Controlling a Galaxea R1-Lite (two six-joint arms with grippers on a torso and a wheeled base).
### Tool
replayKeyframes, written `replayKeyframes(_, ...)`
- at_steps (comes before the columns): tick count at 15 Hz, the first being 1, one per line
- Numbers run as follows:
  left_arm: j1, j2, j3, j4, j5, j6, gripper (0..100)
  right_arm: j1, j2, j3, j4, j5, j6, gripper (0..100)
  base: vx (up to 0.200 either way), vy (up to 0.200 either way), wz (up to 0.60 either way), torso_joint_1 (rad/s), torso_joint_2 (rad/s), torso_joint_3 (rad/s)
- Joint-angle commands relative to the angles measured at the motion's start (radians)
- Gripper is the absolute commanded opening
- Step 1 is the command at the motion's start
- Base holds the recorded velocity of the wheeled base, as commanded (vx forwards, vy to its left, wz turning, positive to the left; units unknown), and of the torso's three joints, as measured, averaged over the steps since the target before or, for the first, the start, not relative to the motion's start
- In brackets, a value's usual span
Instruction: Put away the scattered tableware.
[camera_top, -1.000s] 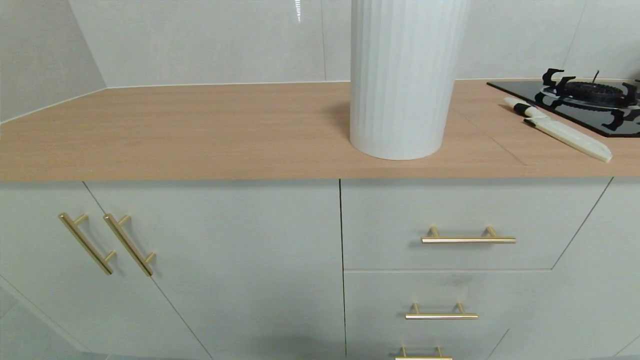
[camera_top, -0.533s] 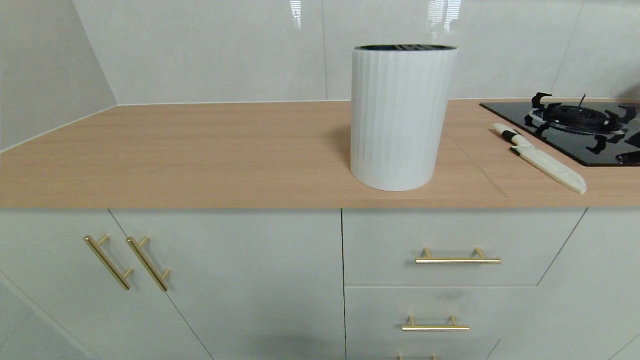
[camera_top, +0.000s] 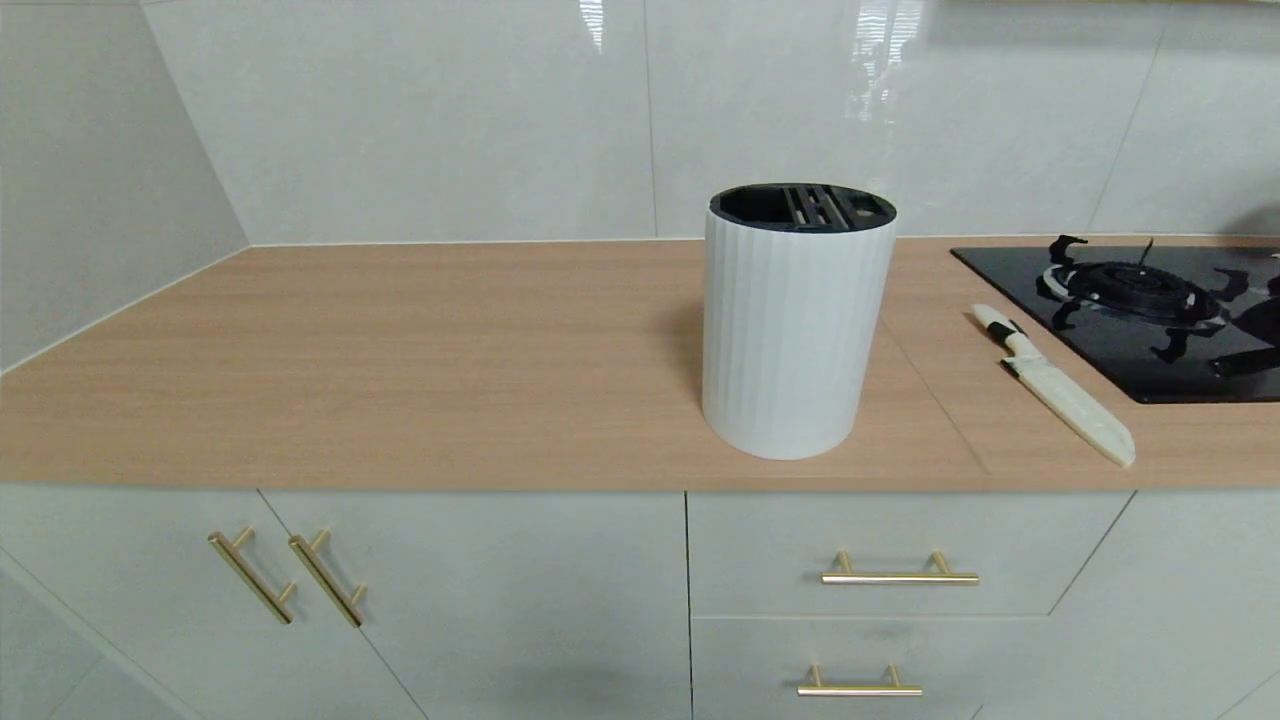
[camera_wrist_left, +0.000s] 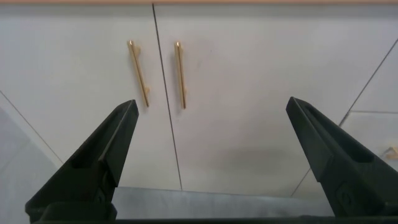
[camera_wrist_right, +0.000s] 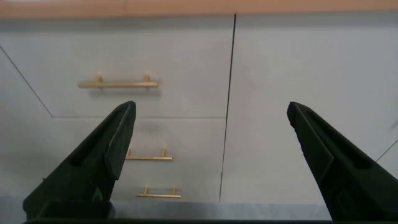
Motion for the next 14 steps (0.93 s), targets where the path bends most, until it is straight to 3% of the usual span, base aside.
replayKeyframes(1,0.000,0.002,0.000,0.001,0.001,0.000,100,0.000,0.001,0.000,-0.001,0.001,0.000,100,0.000,0.000,0.00,0.212,-0.47,-0.276)
replayKeyframes(14,0.000,0.002,0.000,0.001,0.001,0.000,100,0.000,0.001,0.000,-0.001,0.001,0.000,100,0.000,0.000,0.00,0.241,-0.52,-0.281)
